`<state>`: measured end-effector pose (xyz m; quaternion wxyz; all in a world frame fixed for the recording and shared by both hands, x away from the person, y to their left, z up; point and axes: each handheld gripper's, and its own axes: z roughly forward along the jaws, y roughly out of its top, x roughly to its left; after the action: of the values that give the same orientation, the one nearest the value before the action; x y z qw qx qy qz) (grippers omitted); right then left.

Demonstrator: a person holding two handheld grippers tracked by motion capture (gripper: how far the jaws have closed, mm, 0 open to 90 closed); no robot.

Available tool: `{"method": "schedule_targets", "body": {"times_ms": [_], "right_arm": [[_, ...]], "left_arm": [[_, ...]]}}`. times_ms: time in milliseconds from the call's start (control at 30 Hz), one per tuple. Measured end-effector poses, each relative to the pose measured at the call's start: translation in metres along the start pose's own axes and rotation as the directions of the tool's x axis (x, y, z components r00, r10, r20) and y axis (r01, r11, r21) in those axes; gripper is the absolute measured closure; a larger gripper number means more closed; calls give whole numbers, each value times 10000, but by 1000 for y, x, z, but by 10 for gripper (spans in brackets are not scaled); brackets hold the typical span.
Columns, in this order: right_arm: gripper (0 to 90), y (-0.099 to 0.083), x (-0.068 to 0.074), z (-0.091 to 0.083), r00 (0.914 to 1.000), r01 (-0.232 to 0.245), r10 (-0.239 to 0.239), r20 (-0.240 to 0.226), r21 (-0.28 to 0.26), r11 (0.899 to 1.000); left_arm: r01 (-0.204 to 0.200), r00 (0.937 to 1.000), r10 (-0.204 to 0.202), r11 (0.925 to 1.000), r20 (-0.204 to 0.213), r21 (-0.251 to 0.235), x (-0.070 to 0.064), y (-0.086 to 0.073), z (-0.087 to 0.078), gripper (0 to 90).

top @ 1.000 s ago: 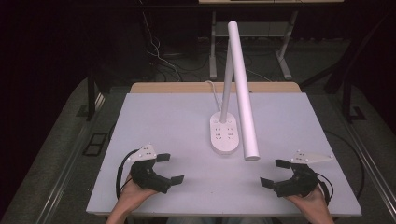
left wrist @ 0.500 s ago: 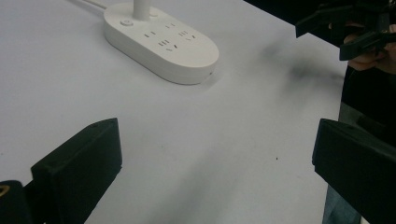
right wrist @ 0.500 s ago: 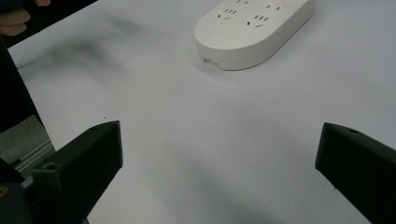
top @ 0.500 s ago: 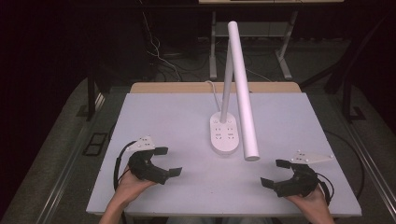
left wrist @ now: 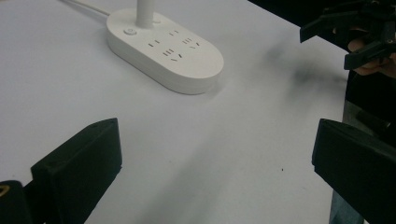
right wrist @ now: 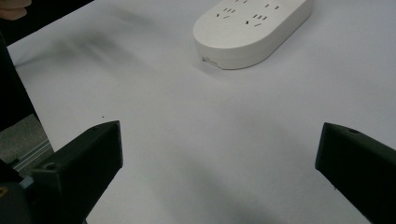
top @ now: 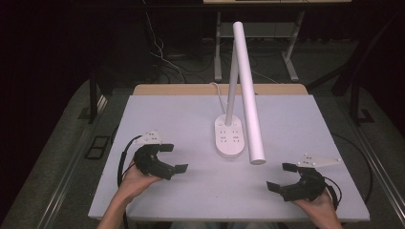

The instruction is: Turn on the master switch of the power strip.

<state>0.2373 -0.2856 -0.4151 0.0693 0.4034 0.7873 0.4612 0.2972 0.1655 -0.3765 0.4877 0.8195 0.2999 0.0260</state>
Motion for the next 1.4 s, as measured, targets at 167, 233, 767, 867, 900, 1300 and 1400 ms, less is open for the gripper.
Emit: {"method": "schedule_targets", "body": {"times_ms": [167,233,767,867,900,1300,1400], "right_arm": [[2,0,-1,0,10000,-3,3,-9,-18,10000],[2,0,0,0,10000,-5,5,-11,-11,10000],[1,0,-1,-1,10000,36,-36,22,-3,10000],[2,0,-1,-1,10000,31,-31,21,1,10000],[2,0,-1,0,10000,20,-20,14,2,10000],[1,1,-2,-1,10000,49,-49,36,2,10000],[2,1,-2,-1,10000,45,-45,25,10,10000]], "left_arm": [[-118,9999,118,9999,-14,114,2,9,2,5],[-146,9999,146,9997,-25,174,3,12,3,5],[-469,9989,464,9976,98,508,6,37,15,5],[-564,9984,558,9965,107,617,7,42,18,5],[-568,9984,562,9963,107,643,7,44,19,5],[-751,9971,742,9935,135,856,11,62,33,5],[-758,9971,750,9933,131,876,12,65,36,7]]}}
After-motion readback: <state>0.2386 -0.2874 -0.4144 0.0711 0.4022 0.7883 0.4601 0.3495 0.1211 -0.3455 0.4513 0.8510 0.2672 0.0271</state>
